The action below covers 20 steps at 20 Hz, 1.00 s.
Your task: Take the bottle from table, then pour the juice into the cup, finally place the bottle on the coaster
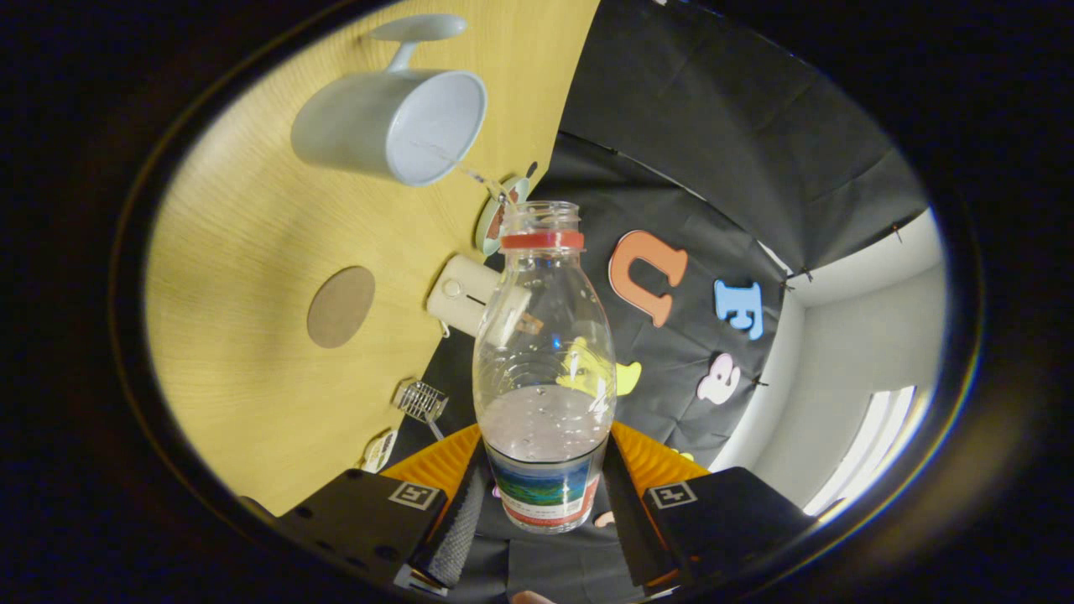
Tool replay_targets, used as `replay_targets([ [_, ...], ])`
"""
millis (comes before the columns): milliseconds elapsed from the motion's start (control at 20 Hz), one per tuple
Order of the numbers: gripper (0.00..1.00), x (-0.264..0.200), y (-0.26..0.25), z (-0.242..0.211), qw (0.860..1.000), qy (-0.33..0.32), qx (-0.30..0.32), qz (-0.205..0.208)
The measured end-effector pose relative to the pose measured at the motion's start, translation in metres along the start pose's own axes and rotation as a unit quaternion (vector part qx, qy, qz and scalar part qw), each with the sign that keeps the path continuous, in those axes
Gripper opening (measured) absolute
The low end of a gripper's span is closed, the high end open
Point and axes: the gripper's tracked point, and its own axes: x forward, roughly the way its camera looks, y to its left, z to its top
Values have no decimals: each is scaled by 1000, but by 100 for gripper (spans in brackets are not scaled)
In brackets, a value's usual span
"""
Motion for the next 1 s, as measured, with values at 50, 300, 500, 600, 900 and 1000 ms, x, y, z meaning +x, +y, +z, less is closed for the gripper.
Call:
replay_targets([
  [50,76,0,-2,2,1000,-2,-4,-1],
  [300,76,-1,-11,9,1000,-10,-25,-5],
  [500,75,0,-17,11,999,-14,-38,-12],
  [600,76,0,-17,12,999,-13,-42,-7],
  [900,76,3,-24,18,998,-19,-56,-18],
  [1000,76,2,-25,20,998,-20,-56,-19],
])
